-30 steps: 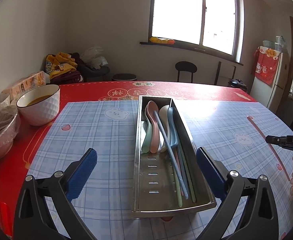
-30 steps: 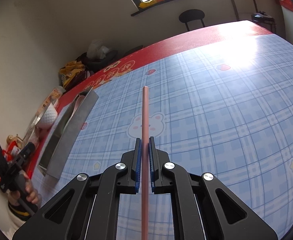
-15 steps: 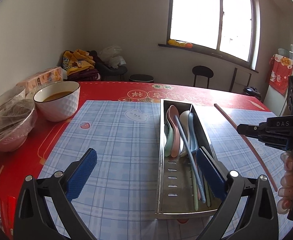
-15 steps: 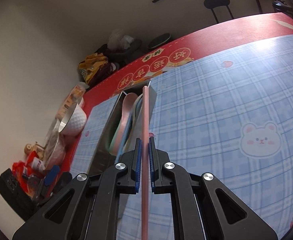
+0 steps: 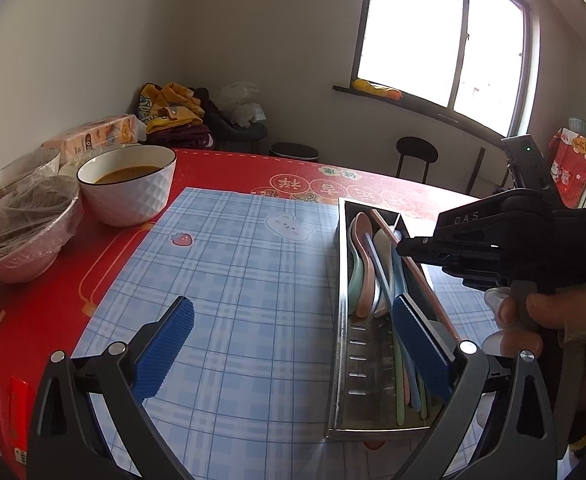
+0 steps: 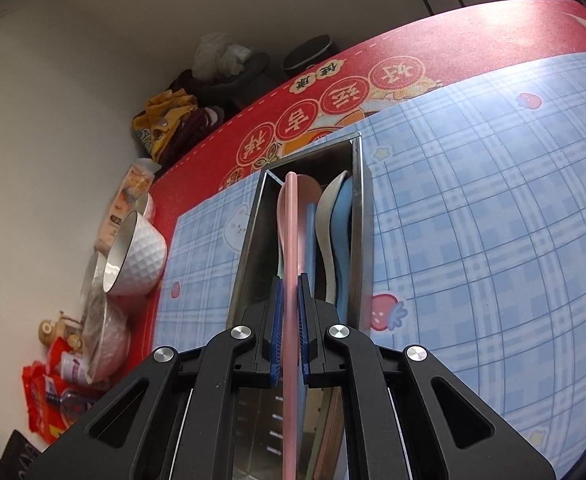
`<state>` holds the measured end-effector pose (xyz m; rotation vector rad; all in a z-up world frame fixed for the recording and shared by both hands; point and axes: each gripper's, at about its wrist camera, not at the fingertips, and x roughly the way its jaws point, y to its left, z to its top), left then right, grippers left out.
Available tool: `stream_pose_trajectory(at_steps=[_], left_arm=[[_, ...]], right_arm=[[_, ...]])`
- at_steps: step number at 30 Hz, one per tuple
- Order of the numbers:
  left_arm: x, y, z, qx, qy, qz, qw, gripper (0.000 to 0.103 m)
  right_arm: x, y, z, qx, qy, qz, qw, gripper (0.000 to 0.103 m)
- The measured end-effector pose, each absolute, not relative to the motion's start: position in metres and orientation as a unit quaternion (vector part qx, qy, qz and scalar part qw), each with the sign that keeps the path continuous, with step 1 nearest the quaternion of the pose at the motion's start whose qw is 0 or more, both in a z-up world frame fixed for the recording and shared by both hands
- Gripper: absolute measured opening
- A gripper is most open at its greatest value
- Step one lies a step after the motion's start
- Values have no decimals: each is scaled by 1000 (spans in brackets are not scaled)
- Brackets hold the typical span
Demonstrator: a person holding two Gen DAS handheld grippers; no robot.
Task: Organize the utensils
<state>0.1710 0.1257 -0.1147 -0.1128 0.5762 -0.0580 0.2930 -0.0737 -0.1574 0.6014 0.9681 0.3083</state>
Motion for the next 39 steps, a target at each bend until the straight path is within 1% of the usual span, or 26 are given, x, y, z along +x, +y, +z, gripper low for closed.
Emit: stream_pose_trajectory(at_steps=[1,6,14,21,28,32,33,35,37,39], left_arm=[[172,127,-115,-55,285,-28,957,97],[172,127,-115,-57,284,-27,957,97],[172,124,-114,-47,281,-26,958,97],[167,114,-109,-30,269,-22,962,97],[156,96,-94,7,253,-9,967,97],[147,84,-86,20,249,-16,968,97],[144,82,-83,22,247,-18,969,97],[139,76,-77,25,241,-22,970,97],[133,71,-69,29,233,-26,972,97],[127,66,-60,32,224,-29,974,97]], right_arm=[[293,-74,-159,286,459,143,829,9],[289,-78,-155,269,452,147,838,9],[263,-103,-129,186,419,144,877,9],[233,-135,-118,121,401,134,898,9],[198,-157,-104,60,371,131,917,9],[178,-174,-92,44,346,125,929,10],[174,-180,-89,43,340,123,931,12],[164,-191,-83,42,326,120,937,24],[152,-201,-77,37,310,114,943,44],[141,-211,-70,28,294,110,949,55]])
